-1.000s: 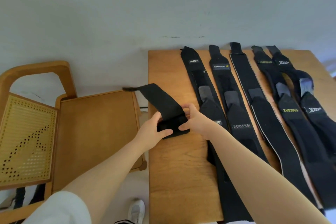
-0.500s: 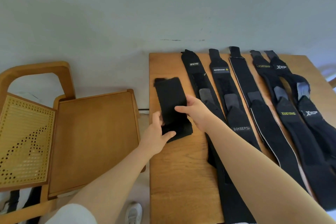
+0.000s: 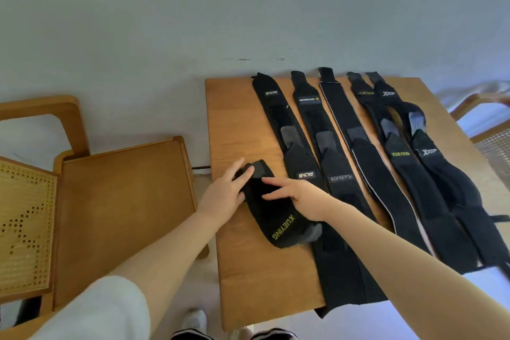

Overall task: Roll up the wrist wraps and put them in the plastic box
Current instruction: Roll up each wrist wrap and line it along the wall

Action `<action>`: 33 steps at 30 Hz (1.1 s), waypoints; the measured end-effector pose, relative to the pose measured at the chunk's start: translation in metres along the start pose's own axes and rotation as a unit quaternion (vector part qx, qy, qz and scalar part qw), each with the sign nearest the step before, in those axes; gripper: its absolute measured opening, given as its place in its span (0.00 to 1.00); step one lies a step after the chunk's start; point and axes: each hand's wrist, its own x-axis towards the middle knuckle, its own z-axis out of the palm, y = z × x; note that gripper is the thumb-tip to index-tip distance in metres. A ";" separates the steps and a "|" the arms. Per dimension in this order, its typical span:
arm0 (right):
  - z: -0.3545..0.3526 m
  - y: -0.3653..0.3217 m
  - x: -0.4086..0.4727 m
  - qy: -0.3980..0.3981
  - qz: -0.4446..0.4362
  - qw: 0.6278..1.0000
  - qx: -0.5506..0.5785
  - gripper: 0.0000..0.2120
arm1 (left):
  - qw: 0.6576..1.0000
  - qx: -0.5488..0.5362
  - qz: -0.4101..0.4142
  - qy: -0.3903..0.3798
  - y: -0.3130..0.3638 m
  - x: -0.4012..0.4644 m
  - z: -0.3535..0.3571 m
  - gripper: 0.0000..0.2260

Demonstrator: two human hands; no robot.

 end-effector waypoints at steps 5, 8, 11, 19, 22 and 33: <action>0.004 -0.015 -0.003 0.071 0.084 0.969 0.221 0.20 | 0.996 0.071 0.023 -0.055 -0.001 -0.002 -0.006 0.33; 0.021 -0.026 0.007 0.226 0.202 0.912 0.276 0.12 | 0.998 0.067 0.010 -0.018 0.005 -0.007 -0.005 0.31; 0.039 -0.032 0.018 0.206 0.280 0.871 0.347 0.18 | 0.997 0.075 -0.001 -0.005 0.011 -0.010 -0.003 0.31; 0.039 -0.042 0.016 0.148 0.334 0.805 0.467 0.21 | 0.999 0.037 0.017 -0.003 0.010 -0.012 0.003 0.27; 0.039 -0.040 0.016 0.164 0.333 0.813 0.449 0.16 | 0.999 0.018 0.042 -0.021 0.004 -0.012 -0.001 0.27; 0.041 -0.030 0.014 0.269 0.011 0.943 -0.198 0.25 | 0.987 -0.145 -0.056 0.038 0.017 -0.006 -0.005 0.18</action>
